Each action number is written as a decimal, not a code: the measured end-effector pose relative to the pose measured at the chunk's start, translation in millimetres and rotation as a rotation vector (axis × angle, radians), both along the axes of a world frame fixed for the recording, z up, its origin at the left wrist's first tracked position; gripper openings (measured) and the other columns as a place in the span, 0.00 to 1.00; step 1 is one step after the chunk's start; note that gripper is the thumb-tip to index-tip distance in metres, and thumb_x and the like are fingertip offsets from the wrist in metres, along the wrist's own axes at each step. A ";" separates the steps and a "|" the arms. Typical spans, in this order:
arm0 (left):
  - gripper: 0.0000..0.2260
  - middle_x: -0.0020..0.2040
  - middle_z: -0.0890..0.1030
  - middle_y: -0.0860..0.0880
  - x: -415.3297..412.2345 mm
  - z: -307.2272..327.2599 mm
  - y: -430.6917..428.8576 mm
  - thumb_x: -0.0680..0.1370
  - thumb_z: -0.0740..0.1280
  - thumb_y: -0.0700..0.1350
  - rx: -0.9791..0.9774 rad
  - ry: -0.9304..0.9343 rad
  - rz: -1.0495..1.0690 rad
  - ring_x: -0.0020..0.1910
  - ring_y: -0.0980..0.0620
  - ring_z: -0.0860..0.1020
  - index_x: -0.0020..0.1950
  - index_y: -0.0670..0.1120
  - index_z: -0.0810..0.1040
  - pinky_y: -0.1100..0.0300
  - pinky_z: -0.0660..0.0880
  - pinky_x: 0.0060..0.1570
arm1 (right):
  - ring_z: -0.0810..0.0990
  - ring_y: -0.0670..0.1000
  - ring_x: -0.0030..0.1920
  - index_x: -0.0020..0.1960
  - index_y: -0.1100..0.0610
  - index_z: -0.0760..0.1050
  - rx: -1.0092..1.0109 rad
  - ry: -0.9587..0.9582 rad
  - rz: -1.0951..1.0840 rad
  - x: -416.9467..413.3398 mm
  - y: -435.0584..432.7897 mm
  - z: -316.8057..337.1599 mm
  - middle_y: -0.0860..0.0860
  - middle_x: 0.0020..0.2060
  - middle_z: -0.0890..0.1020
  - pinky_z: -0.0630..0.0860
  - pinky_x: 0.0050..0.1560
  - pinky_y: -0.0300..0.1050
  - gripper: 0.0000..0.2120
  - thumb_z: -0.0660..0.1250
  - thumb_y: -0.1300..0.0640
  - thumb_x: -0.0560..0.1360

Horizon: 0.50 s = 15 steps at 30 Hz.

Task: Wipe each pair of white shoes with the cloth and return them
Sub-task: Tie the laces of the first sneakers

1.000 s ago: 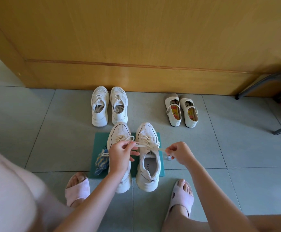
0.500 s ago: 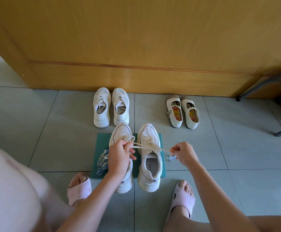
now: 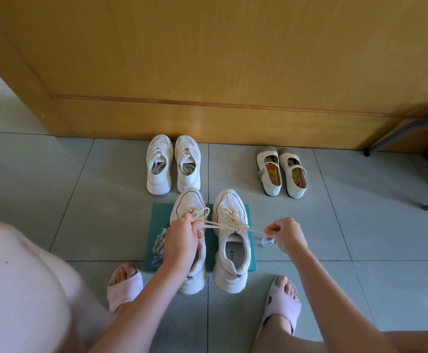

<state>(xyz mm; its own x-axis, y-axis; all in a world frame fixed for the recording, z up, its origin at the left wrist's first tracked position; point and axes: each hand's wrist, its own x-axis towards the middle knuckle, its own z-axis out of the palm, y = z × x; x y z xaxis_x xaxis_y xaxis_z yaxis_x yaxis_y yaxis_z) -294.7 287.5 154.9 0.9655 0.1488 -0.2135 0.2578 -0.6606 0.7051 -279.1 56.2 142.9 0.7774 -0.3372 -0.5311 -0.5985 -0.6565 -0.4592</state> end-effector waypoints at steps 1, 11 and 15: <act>0.08 0.28 0.79 0.53 -0.4 -1.0 0.7 0.79 0.63 0.45 0.017 0.006 -0.003 0.22 0.59 0.75 0.41 0.45 0.77 0.62 0.76 0.33 | 0.75 0.45 0.33 0.46 0.62 0.80 0.016 -0.005 -0.009 -0.5 -0.7 0.5 0.53 0.38 0.81 0.70 0.31 0.35 0.04 0.68 0.61 0.75; 0.12 0.38 0.79 0.52 1.6 3.3 5.7 0.73 0.68 0.57 0.055 -0.153 0.034 0.38 0.52 0.77 0.45 0.49 0.77 0.57 0.72 0.34 | 0.73 0.55 0.63 0.70 0.57 0.66 0.252 -0.074 -0.014 3.3 40.5 29.4 0.56 0.68 0.70 0.76 0.49 0.43 0.26 0.64 0.46 0.76; 0.19 0.52 0.75 0.46 -1.4 -11.7 15.4 0.71 0.73 0.53 0.183 -0.190 0.095 0.52 0.46 0.72 0.55 0.45 0.74 0.56 0.70 0.49 | 0.61 0.60 0.72 0.77 0.53 0.44 0.304 0.022 -0.099 -3.4 68.5 25.6 0.57 0.75 0.53 0.66 0.66 0.55 0.43 0.65 0.40 0.73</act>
